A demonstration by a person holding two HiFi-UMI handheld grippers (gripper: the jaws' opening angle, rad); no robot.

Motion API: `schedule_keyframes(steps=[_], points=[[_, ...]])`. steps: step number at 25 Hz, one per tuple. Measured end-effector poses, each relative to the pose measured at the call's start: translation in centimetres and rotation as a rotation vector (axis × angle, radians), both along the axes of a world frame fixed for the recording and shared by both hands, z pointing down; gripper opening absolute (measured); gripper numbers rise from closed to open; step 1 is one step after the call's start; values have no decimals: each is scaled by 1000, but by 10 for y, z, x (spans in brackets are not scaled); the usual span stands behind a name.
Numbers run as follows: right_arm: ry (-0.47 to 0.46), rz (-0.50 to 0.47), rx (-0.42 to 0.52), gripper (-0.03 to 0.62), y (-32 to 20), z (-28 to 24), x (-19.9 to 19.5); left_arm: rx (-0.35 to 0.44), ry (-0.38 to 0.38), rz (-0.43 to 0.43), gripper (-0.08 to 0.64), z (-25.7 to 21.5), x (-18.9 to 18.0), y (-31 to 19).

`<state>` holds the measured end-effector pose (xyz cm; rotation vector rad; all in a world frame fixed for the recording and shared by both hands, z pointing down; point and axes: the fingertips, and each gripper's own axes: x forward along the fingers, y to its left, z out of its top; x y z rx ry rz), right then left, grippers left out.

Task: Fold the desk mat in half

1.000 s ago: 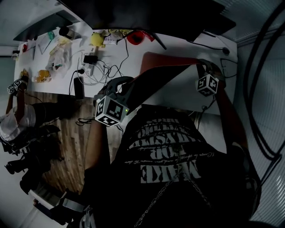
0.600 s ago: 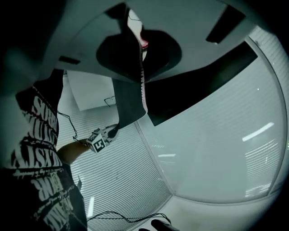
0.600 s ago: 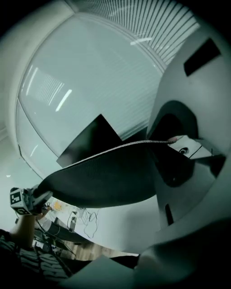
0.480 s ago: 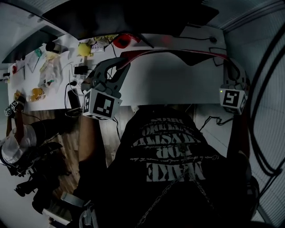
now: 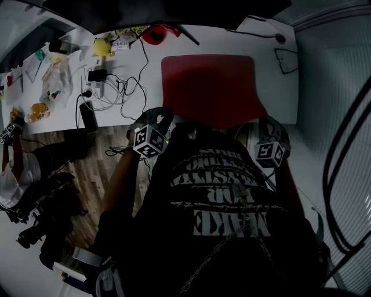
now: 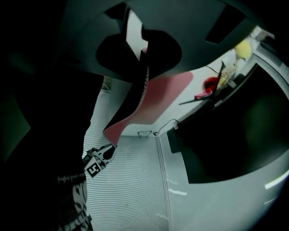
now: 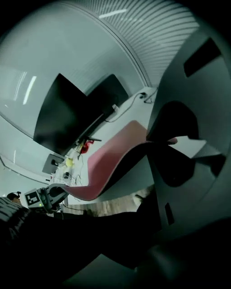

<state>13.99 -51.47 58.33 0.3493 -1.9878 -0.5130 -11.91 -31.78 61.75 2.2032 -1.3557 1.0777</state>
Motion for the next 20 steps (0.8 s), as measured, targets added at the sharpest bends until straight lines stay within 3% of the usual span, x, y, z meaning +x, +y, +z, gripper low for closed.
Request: schedule_keyframes(steps=[3,8,10,13,20], points=[[68,21,-104,17,25,40,13,-122,33,-2,25,49,26,28],[98,45,-170,17,28,76,25,-183,119,-67,25,70,37,44],[80,40,-154,17,14,80,23,-171,163,-122,25,69,31,38],[54,21,-128,17,-7,76,7,-140,164,-178,25,69,10,22],[-8,30,-124,18,-72,63,-44,-93,61,-260,25,57,-48,-48]])
